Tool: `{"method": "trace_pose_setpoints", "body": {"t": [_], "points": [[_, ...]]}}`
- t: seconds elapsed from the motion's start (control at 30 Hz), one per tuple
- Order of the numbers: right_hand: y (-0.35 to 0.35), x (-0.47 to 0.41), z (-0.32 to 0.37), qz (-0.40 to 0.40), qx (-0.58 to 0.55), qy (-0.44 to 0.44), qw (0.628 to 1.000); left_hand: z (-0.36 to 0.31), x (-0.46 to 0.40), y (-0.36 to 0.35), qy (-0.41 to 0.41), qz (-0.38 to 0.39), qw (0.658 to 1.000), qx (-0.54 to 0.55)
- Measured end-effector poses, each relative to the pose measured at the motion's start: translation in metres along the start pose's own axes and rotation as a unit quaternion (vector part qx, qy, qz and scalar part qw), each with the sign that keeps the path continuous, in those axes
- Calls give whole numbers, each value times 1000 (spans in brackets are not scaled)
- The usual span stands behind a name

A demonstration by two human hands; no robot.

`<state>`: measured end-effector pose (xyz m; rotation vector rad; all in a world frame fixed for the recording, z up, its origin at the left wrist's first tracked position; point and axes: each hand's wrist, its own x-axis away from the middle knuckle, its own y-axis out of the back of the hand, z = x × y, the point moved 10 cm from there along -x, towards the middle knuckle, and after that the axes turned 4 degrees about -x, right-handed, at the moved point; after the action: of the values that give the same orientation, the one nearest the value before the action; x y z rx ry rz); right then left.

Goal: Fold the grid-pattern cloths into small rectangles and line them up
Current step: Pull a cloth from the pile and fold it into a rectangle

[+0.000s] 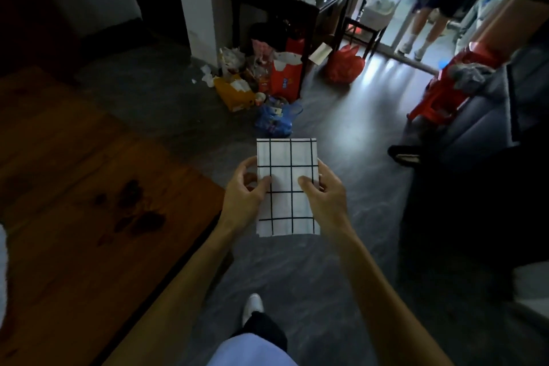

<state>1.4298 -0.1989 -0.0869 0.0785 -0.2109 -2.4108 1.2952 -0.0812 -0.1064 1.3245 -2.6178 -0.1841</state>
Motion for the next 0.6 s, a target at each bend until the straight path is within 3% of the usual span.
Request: {"method": "trace_pose_setpoints", "body": {"t": [0.17, 0.47, 0.6], "points": [[-15, -90, 17, 48, -1, 6, 999, -25, -77, 1, -9, -37, 999, 13], [-74, -228, -16, 151, -27, -45, 987, 4, -182, 36, 38, -181, 983, -19], [-122, -293, -19, 238, -19, -41, 970, 5, -222, 53, 60, -260, 963, -24]]}}
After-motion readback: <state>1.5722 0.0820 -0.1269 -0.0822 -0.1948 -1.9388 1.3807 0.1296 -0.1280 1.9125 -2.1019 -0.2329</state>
